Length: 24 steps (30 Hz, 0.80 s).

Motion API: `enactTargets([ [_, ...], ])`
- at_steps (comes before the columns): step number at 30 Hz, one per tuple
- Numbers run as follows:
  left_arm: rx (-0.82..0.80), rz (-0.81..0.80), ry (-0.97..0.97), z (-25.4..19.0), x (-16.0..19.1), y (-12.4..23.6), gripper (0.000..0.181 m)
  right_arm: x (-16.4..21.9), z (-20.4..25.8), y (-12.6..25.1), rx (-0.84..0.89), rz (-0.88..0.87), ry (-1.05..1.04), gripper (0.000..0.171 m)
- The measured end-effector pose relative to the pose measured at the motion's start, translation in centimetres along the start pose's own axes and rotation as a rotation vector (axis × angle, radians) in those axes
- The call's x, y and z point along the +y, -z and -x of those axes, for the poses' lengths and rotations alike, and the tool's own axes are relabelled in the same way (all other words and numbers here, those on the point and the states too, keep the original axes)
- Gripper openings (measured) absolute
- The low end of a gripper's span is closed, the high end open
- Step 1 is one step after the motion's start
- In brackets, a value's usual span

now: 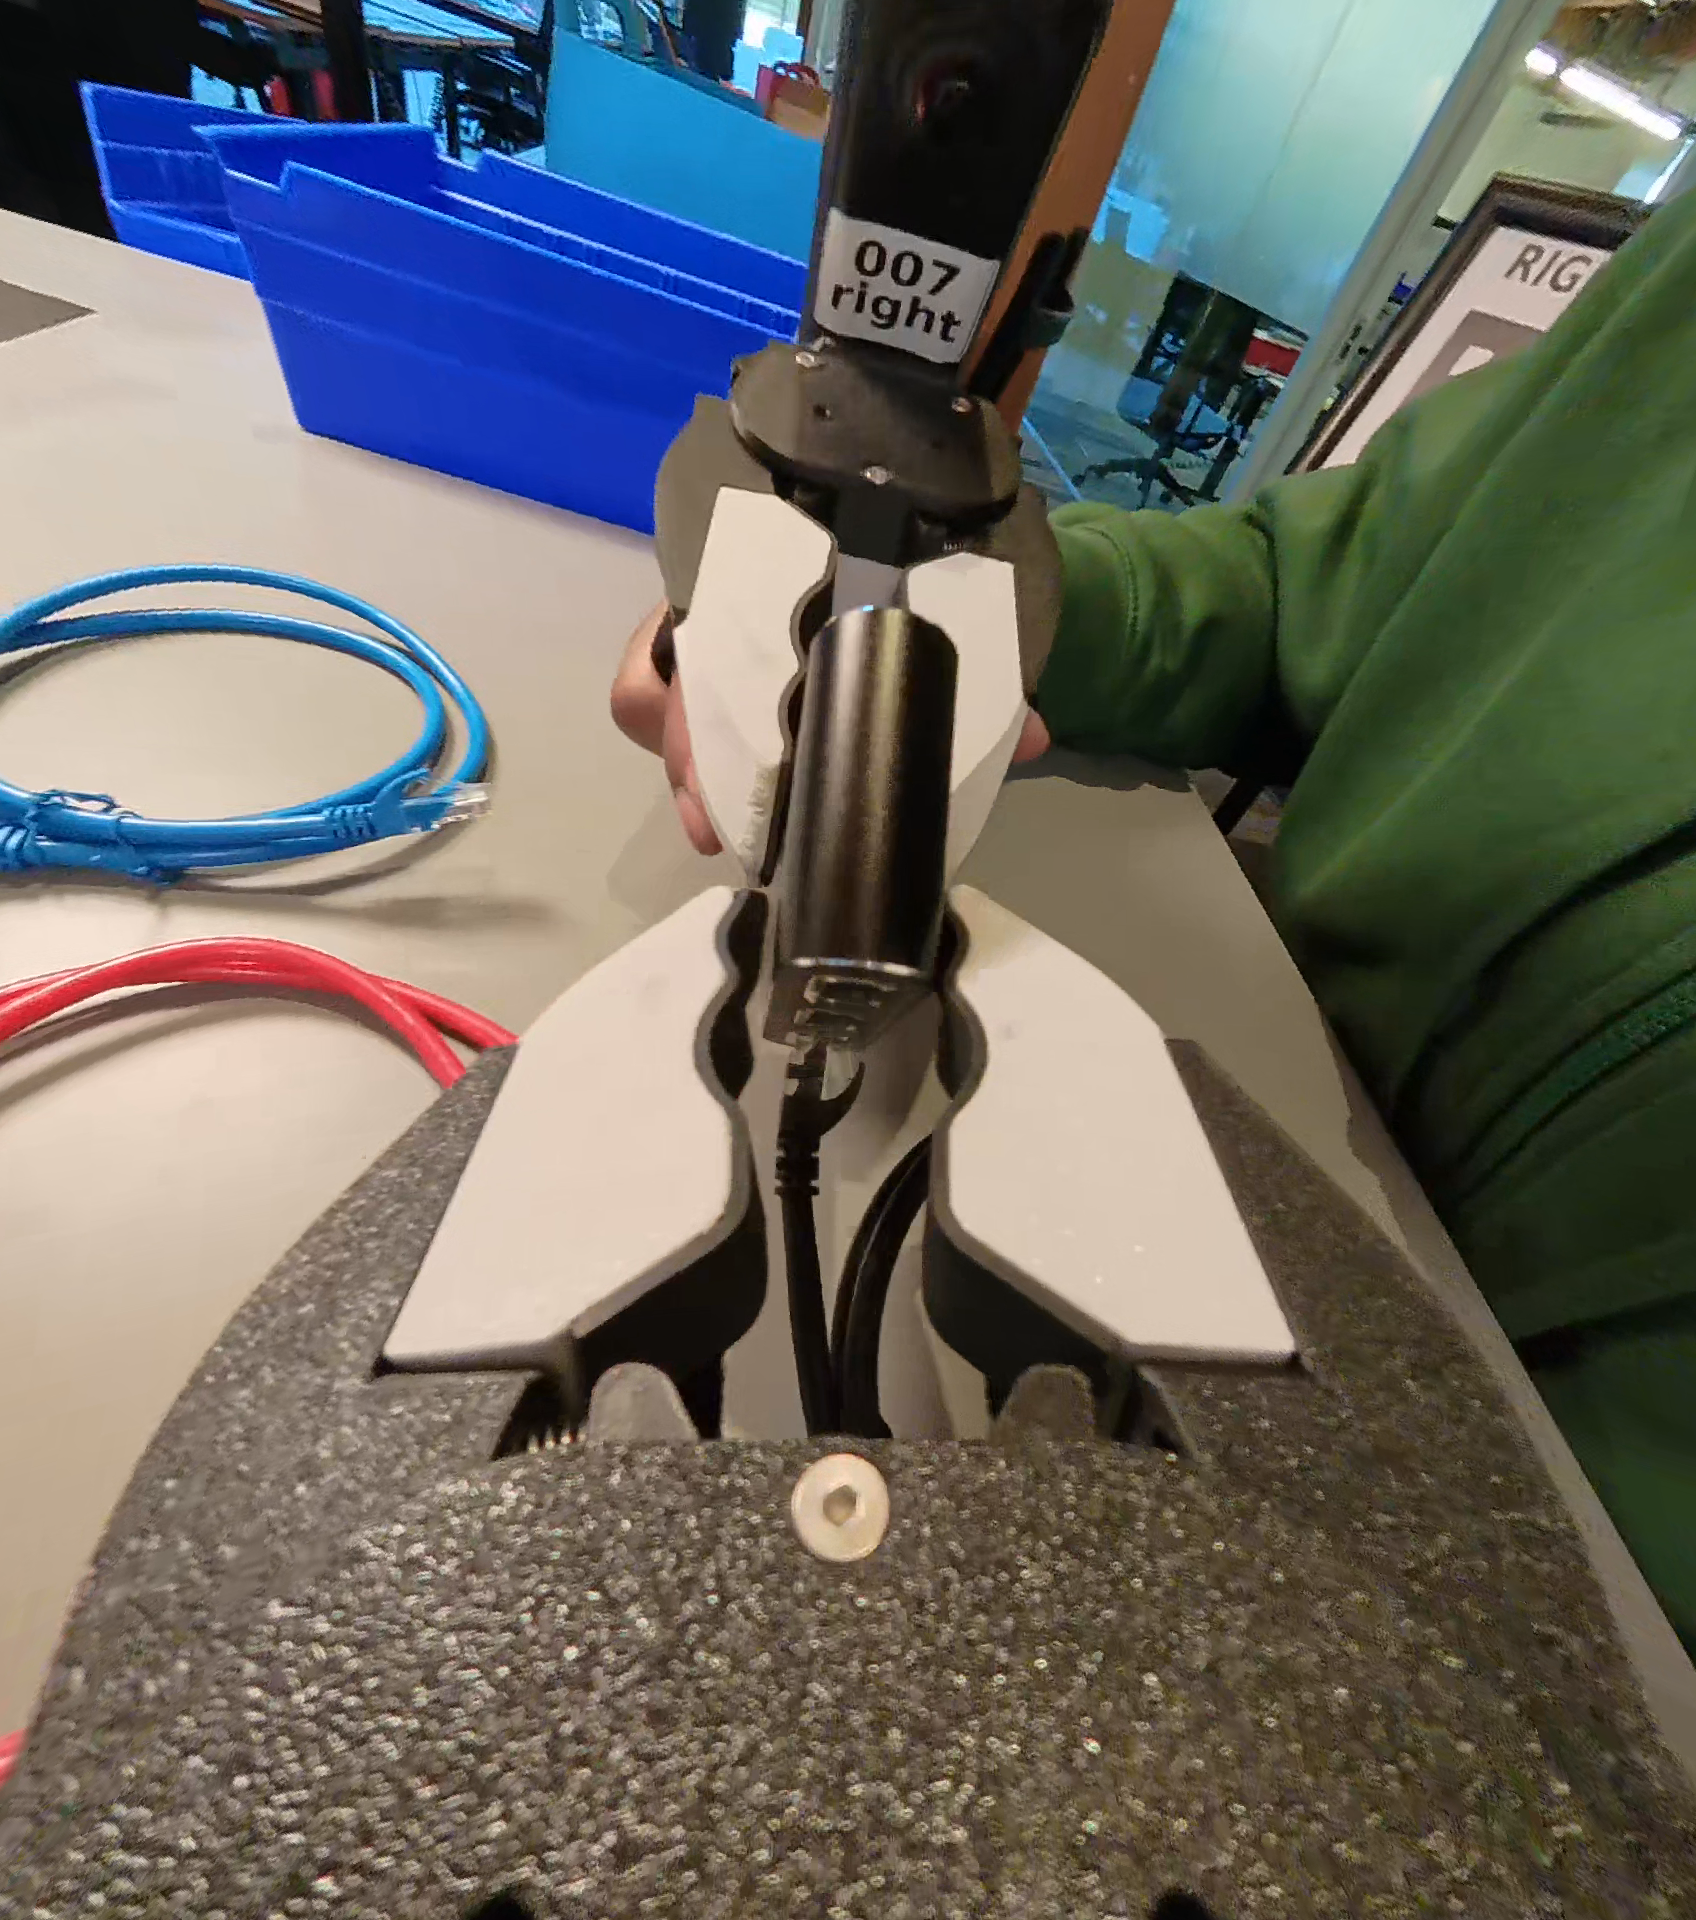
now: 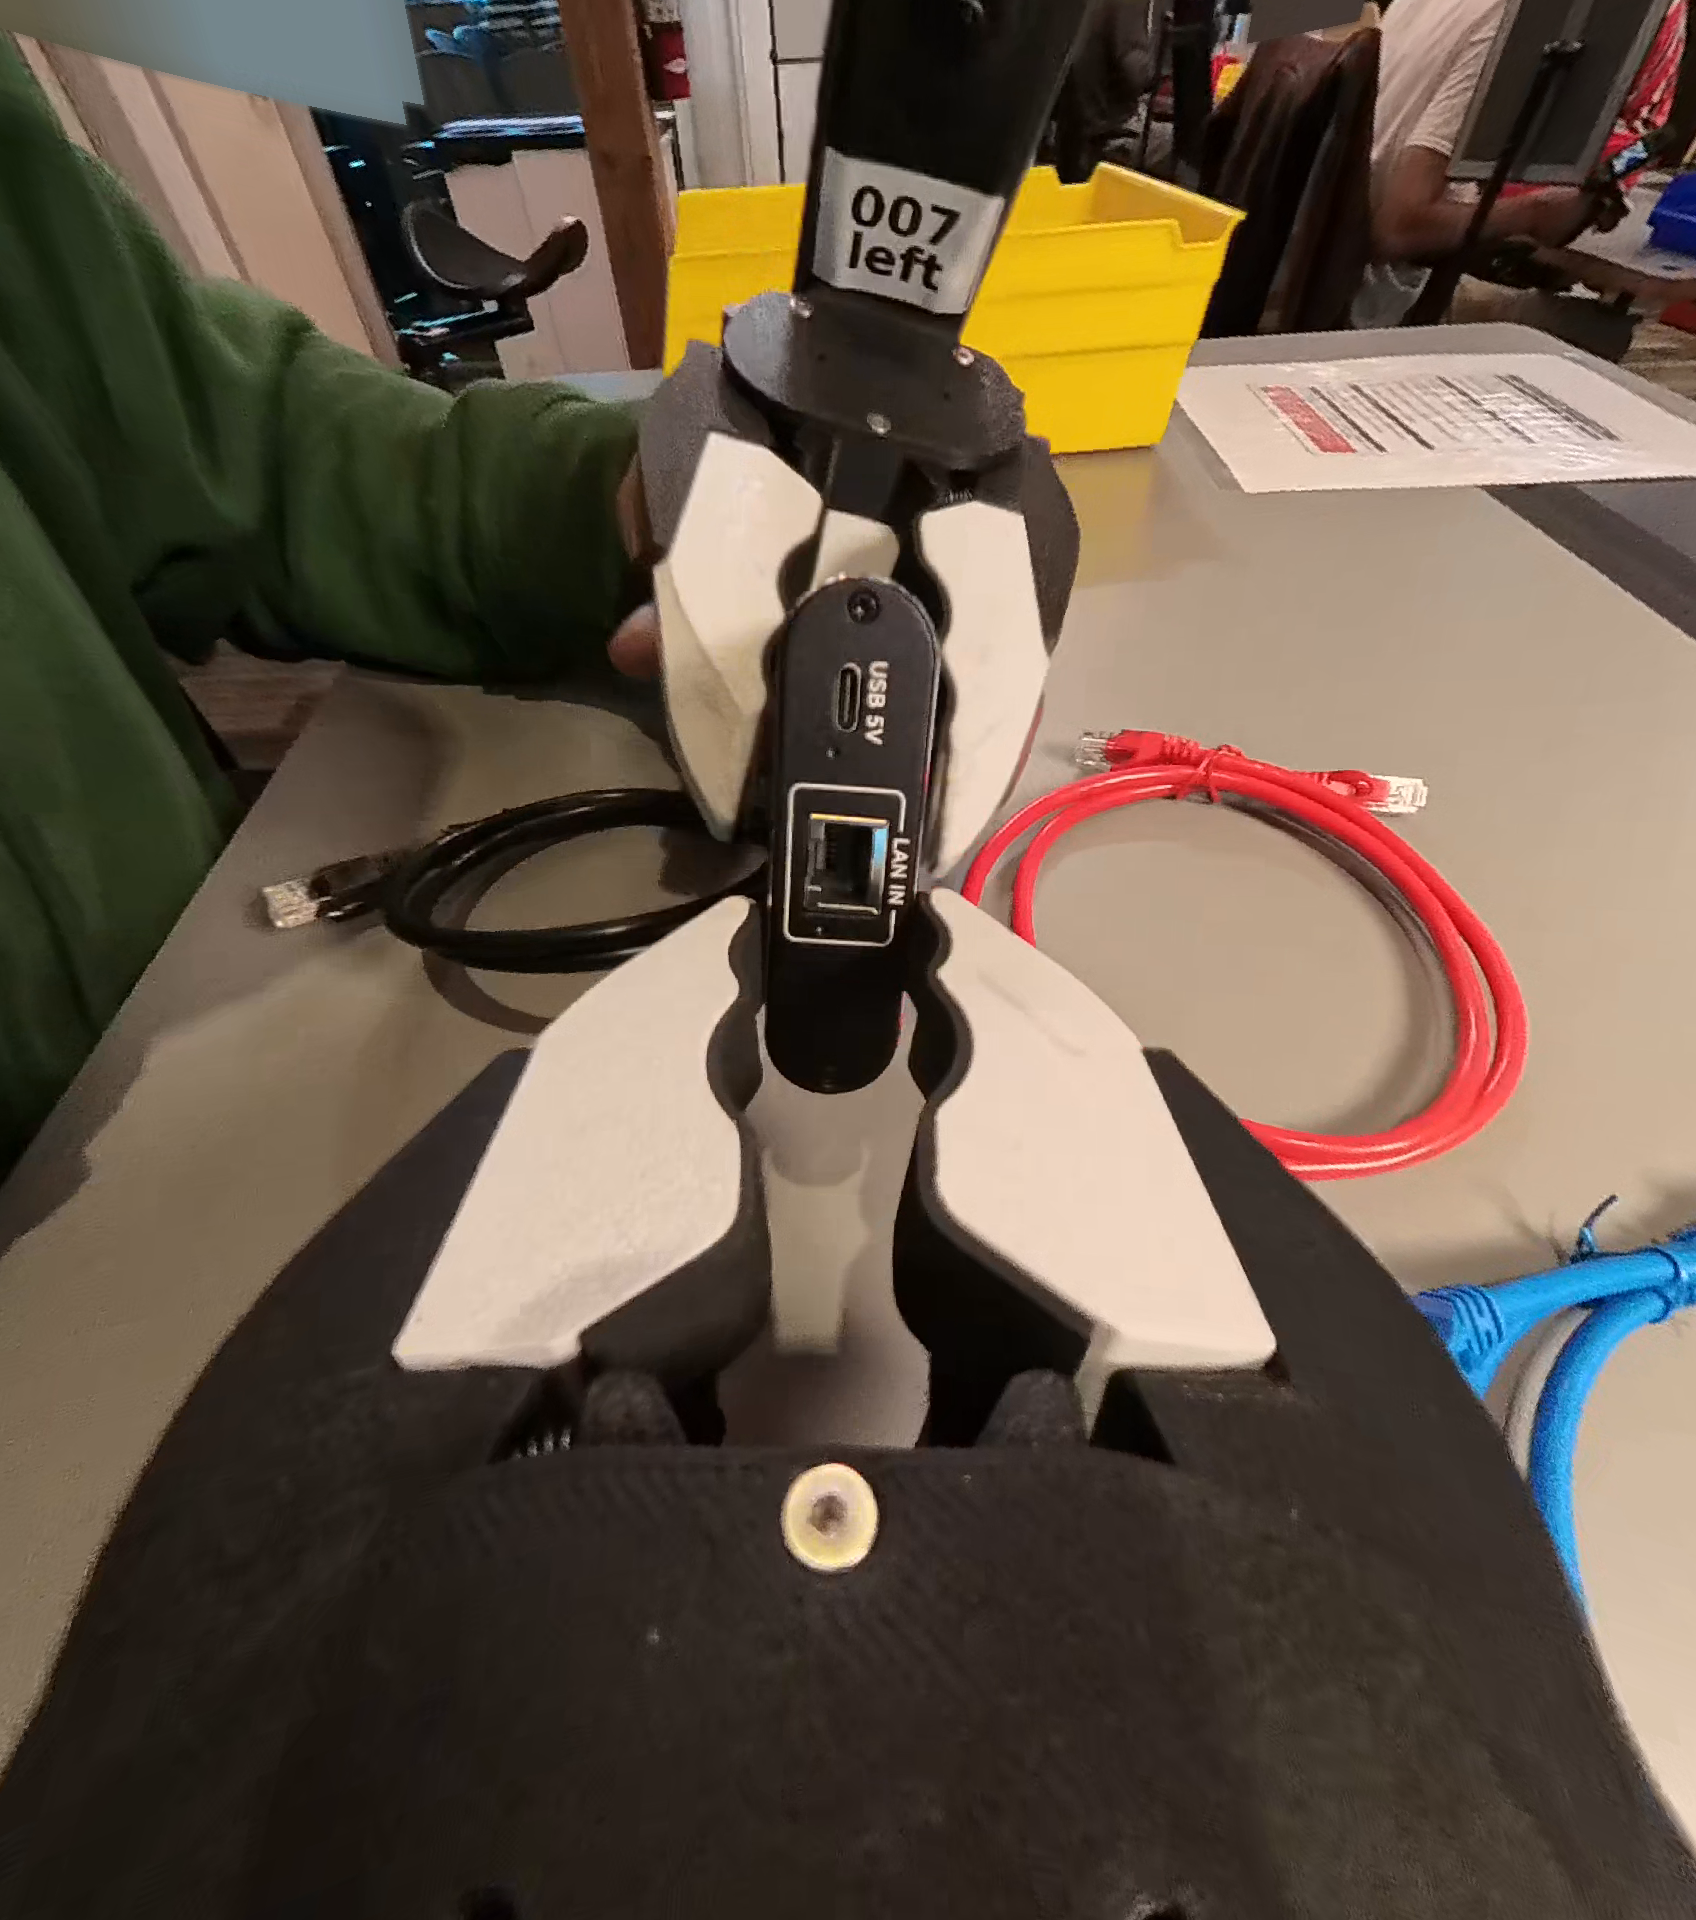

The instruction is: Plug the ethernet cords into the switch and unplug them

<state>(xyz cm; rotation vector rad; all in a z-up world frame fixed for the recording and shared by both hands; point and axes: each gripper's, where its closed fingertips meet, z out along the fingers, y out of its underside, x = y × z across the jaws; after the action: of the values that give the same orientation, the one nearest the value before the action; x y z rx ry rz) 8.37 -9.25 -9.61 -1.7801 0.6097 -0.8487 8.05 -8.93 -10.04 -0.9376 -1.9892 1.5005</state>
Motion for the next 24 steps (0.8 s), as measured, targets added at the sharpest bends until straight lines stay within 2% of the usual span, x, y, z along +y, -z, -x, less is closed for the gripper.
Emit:
enactTargets([
  [5, -0.022, -0.003, -0.007, 0.3, -0.2, -0.1, 0.027, 0.0, -0.2, 0.3, 0.009, 0.010, -0.001, 0.026],
  [7, -0.067, -0.001, 0.016, 1.1, -0.1, 0.2, 0.027, 0.3, -1.1, 1.2, 0.059, 0.039, 0.035, 0.035],
  [12, -0.182, -0.056, 0.098, 3.4, -0.5, 1.6, 0.027, 2.8, -7.4, 5.3, 0.371, 0.191, -0.002, 0.044],
  [14, -0.195, -0.098, 0.135, 3.9, -0.9, 2.1, 0.027, 3.4, -8.6, 5.8, 0.419, 0.198, -0.073, 0.046],
  [17, -0.214, -0.139, 0.154, 4.4, -1.2, 2.5, 0.027, 5.4, -9.3, 5.0, 0.467, 0.303, -0.150, 0.046],
  [20, -0.237, -0.170, 0.149, 4.6, -1.6, 2.8, 0.027, 6.9, -8.9, 3.0, 0.485, 0.430, -0.115, 0.046],
  [24, -0.250, -0.244, 0.132, 4.8, -2.5, 3.4, 0.027, 5.4, -7.1, -0.2, 0.405, 0.382, -0.062, 0.045],
])
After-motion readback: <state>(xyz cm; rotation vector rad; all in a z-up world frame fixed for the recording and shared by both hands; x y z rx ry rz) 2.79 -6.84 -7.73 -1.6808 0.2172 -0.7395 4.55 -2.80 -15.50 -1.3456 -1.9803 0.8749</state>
